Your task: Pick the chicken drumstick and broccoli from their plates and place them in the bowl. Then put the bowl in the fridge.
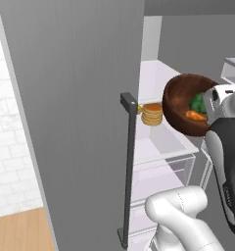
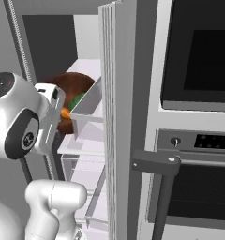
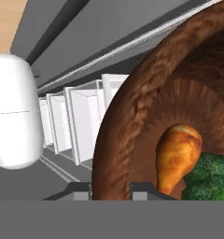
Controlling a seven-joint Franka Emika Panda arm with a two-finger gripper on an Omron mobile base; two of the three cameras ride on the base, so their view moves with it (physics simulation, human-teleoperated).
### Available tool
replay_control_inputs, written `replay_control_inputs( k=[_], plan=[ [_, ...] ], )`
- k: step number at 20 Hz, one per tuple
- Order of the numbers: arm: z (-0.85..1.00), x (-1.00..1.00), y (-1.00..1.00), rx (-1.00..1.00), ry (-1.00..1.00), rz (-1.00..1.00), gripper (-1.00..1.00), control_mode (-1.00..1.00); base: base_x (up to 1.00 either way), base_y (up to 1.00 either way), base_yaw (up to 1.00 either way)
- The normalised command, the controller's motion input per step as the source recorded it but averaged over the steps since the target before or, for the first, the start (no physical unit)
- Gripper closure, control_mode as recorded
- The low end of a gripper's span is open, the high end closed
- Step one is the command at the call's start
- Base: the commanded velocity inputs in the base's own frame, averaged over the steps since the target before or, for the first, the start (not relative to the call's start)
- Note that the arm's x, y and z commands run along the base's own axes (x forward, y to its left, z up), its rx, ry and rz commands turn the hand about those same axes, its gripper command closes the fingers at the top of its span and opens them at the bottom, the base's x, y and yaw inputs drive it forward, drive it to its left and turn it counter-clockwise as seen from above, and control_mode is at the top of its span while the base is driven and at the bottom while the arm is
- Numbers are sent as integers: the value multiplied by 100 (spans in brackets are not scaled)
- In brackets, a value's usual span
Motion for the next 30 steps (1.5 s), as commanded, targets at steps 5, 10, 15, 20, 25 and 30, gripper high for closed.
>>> replay_control_inputs(
  k=[5,10,15,20,25,30],
  plan=[
    [35,98,0,7,-4,0,100,-100,0,0,0],
    [39,60,0,1,-7,0,100,-100,0,0,0],
    [43,38,0,0,-13,0,100,-100,0,0,0],
    [-3,52,0,0,1,0,100,-100,0,0,0],
    [-15,74,0,0,0,0,100,-100,0,0,0],
    [-30,52,0,0,0,0,100,-100,0,0,0]
  ],
)
